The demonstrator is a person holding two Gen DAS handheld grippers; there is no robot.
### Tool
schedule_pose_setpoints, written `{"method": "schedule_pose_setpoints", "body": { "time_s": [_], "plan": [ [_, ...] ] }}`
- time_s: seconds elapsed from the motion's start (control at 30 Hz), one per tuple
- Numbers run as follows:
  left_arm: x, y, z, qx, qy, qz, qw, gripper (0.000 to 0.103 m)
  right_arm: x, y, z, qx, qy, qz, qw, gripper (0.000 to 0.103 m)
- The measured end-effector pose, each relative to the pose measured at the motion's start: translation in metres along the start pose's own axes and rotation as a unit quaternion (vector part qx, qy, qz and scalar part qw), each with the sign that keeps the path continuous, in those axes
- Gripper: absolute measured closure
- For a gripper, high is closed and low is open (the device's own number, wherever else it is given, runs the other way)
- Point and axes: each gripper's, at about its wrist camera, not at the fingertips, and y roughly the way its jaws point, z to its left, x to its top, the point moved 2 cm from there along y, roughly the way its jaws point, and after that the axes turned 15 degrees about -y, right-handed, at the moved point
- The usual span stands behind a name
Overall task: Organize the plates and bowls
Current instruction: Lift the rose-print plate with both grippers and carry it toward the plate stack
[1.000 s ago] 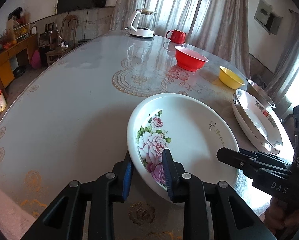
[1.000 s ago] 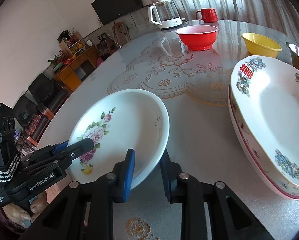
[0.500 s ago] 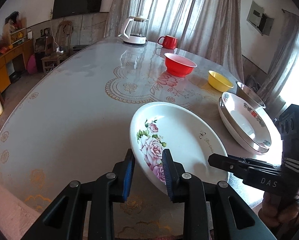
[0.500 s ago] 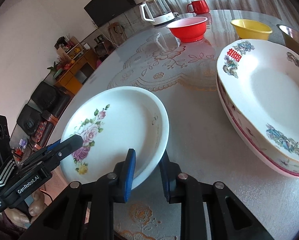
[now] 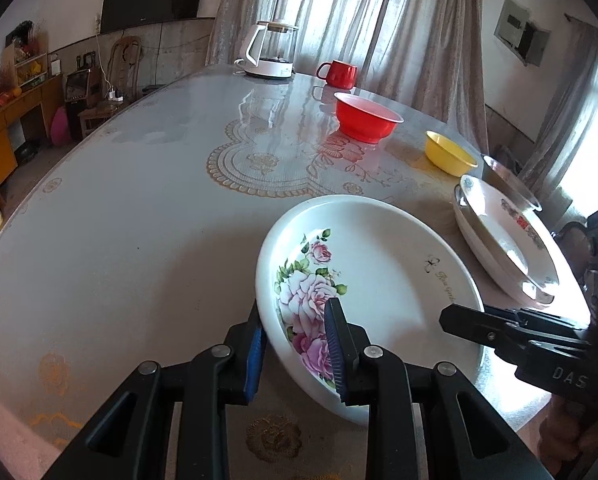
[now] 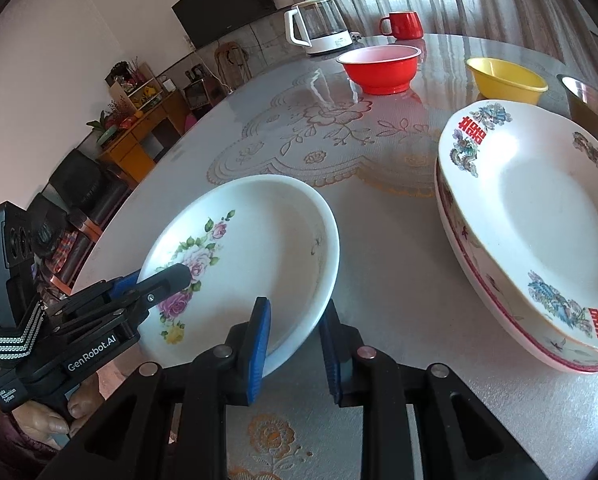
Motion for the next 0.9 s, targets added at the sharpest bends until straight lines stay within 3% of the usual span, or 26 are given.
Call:
{"method": "schedule_pose_setpoints", "body": {
  "time_s": [0.5,0.9],
  "plan": [
    [0.007,-0.017,-0.008,-0.035,-0.007,-0.016,0.9992,0.076,-0.004,-0.011,-0.016,0.028,0.031,-0.014,0.999,0.085],
    [0.005,-0.022,-0.006,-0.032,-0.019,-0.011,0.9993,0.076,-0.005,-0.01,-0.014,0.043,0.032,-0.006,0.999,0.086]
  ]
}}
